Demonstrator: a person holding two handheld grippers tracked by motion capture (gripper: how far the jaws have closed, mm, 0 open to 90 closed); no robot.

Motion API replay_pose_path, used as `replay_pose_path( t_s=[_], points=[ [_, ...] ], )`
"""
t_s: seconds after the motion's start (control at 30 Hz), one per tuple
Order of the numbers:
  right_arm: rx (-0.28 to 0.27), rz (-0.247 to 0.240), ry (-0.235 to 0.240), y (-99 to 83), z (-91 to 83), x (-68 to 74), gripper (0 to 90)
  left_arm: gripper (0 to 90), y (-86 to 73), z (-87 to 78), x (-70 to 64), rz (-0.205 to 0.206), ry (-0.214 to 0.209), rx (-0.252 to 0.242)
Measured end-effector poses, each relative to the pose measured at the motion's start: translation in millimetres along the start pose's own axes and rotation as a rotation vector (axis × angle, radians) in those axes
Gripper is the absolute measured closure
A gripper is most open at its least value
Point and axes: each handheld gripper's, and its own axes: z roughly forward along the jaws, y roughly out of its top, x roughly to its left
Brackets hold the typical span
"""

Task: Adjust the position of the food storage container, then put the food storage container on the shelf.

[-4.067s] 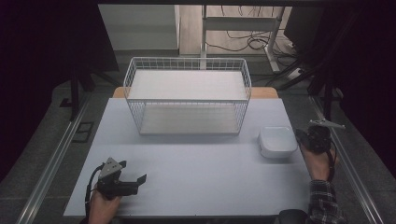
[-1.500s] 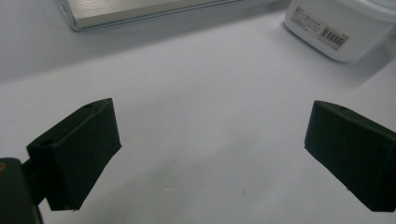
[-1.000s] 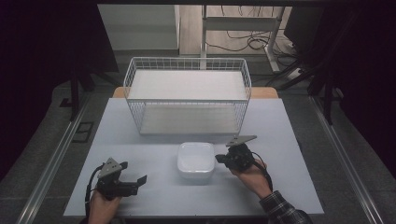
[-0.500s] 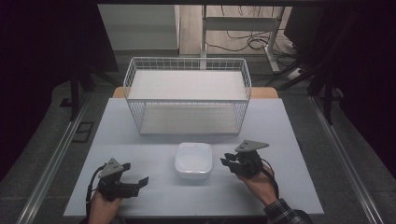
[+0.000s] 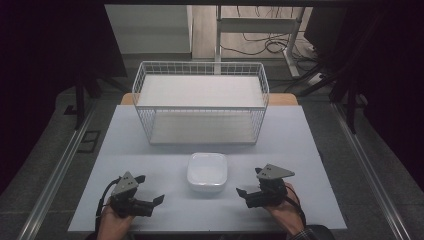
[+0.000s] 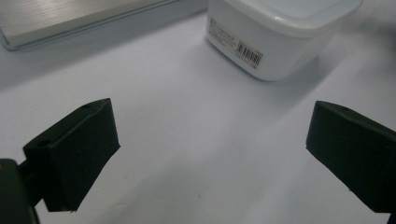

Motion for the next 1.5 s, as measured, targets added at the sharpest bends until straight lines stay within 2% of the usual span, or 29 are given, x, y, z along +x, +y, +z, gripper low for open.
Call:
replay_pose_path(
  t_s=[0.2, 0.47, 0.6, 0.73, 0.8, 0.83, 0.93, 1.1, 1.17, 1.3, 1.5],
  points=[
    [-0.011, 0.005, 0.019, -2.2, 2.3, -4.9, 2.8, 2.0, 0.2, 0.7, 0.4, 0.0, 0.001, -0.004],
    [-0.029, 0.016, 0.031, -0.4, 4.4, -9.2, 2.1, 2.8, 5.2, 3.7, -1.6, -0.019, -0.023, -0.02],
    [-0.03, 0.016, 0.037, 3.0, 6.0, -8.4, 2.2, 3.4, 11.8, 8.5, -7.3, -0.006, -0.038, -0.019],
    [-0.019, 0.036, 0.04, 6.9, 9.1, -9.2, 1.9, 2.8, 18.8, 18.6, -9.6, 0.014, -0.042, 0.011],
    [-0.009, 0.042, 0.041, 8.9, 11.3, -9.1, 1.6, 2.7, 23.6, 23.2, -10.1, 0.038, -0.024, 0.034],
    [-0.004, 0.046, 0.042, 10.0, 12.6, -9.0, 1.5, 2.7, 26.1, 25.1, -9.9, 0.04, -0.024, 0.03],
    [0.017, 0.049, 0.053, 13.7, 17.0, -8.3, 0.3, 2.5, 34.0, 28.7, -7.6, 0.024, -0.053, 0.012],
    [0.039, 0.052, 0.09, 19.8, 23.3, -7.0, 0.0, 4.7, 46.0, 33.6, -5.9, 0.014, -0.067, 0.005],
    [0.044, 0.058, 0.105, 23.5, 25.0, -5.9, 0.0, 6.2, 52.1, 37.6, -5.5, 0.023, -0.077, 0.019],
    [0.084, 0.08, 0.128, 31.8, 28.4, -4.5, 6.2, 8.9, 67.5, 45.8, -6.7, 0.052, -0.091, 0.034],
    [0.066, 0.068, 0.136, 47.1, 38.4, -1.6, 9.2, 9.3, 91.5, 65.0, -10.3, 0.083, -0.112, 0.038]
  ],
)
